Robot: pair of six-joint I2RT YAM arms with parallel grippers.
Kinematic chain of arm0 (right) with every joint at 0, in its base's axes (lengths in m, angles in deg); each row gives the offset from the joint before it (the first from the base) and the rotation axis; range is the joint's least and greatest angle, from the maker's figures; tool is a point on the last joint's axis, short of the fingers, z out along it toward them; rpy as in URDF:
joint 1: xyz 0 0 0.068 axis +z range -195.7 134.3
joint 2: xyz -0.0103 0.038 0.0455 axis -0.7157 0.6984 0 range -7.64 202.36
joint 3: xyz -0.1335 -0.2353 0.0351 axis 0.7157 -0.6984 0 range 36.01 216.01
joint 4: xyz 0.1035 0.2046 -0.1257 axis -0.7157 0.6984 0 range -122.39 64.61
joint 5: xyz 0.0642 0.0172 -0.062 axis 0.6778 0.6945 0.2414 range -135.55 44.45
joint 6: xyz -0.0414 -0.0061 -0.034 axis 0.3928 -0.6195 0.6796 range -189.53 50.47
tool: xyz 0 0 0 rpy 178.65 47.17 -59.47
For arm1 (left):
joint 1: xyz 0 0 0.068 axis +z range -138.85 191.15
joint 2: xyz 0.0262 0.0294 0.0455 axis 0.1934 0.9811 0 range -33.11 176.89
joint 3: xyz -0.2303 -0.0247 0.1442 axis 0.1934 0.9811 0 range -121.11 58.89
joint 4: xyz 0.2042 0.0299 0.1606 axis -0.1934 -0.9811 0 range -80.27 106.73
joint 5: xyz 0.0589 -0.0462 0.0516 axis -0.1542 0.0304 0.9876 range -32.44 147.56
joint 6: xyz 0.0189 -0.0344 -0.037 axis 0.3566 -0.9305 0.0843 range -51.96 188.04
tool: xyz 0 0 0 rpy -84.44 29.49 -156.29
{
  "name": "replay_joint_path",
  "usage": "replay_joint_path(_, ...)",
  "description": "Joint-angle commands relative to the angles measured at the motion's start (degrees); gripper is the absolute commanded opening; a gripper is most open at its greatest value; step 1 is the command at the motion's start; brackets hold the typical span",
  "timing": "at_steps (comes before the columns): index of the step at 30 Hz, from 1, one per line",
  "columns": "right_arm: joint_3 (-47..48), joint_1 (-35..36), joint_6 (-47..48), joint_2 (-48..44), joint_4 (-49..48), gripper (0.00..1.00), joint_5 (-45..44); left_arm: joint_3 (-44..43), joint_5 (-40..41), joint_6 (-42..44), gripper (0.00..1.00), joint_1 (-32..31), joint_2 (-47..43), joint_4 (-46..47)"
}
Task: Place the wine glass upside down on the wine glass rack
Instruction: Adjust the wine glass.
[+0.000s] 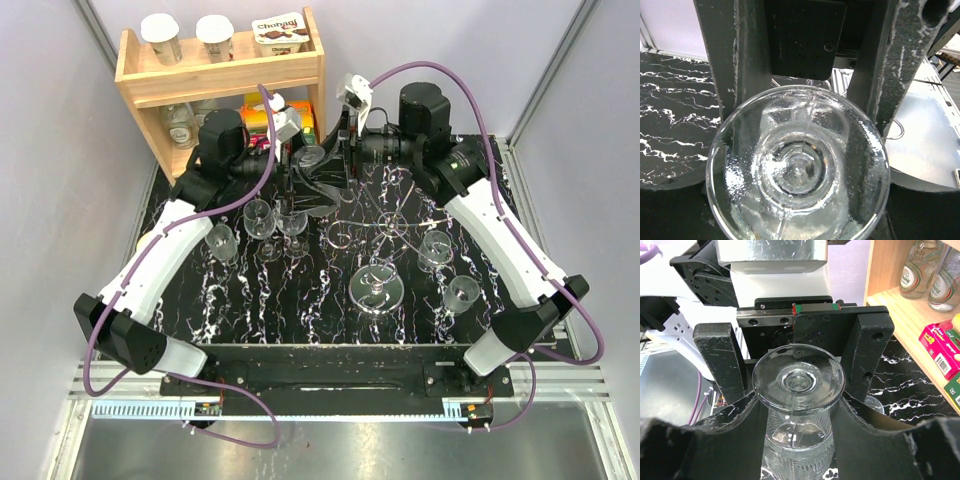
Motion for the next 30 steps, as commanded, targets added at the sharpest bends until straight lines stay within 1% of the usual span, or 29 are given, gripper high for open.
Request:
replay_joint_path(1, 0.0, 1.8, -0.7, -0.8, -2.3, 0.18, 1.3, -0.4, 0.2, -5.4, 0.0, -1.7, -1.8, 10.7)
replay_joint_path(3, 0.0, 1.8, -0.9, -0.8, -2.4, 0.03, 1.2, 0.2, 0.5, -5.9, 0.0, -1.8, -2.3, 11.2)
replay_joint_path(4, -0.1, 1.8, -0.9, -0.8, -2.4, 0.0, 1.1, 0.4, 0.4, -6.6, 0.0, -1.8, -2.2, 11.9)
replay_joint_path(7, -0.6, 1.8, -0.5, -1.4, -2.3, 0.0, 0.7, 1.0, -0.1, -7.1, 0.0, -1.8, -2.5, 12.6)
replay_joint_path(9, -0.5, 1.9, -0.2, -1.6, -1.9, 0.0, 0.0, 2.0, -0.4, -8.8, 0.0, -1.8, -2.7, 14.8)
replay_joint_path(10, -0.2, 1.8, 0.0, -1.9, -1.7, 0.0, -0.4, 2.4, -0.5, -9.8, 0.01, -1.8, -2.7, 15.8)
replay_joint_path(11, 0.2, 1.8, 0.5, -2.0, -1.2, 0.0, -0.8, 2.7, -0.7, -10.8, 0.05, -1.8, -2.6, 17.0)
replay_joint_path(14, 1.5, 1.9, 1.0, -1.9, -0.1, 0.0, -1.4, 3.8, -1.1, -15.2, 0.05, -1.8, -1.8, 21.0)
replay_joint_path(16, 2.5, 1.9, 1.4, -1.9, 0.6, 0.0, -1.7, 3.8, -1.4, -16.6, 0.05, -1.8, -1.4, 22.8)
replay_joint_path(23, 1.9, 1.7, 4.9, -4.9, 3.1, 0.0, -4.5, 2.1, -0.4, -17.5, 0.06, -1.8, 0.1, 22.0)
replay_joint_path(29, -3.6, 1.7, 8.4, -8.5, 3.6, 0.0, -8.6, 0.2, 0.5, -16.6, 0.19, -2.9, 3.0, 20.2)
replay_joint_path(30, -4.3, 1.5, 8.7, -9.0, 3.6, 0.0, -9.1, -0.1, 0.9, -16.7, 0.19, -3.2, 3.3, 20.3)
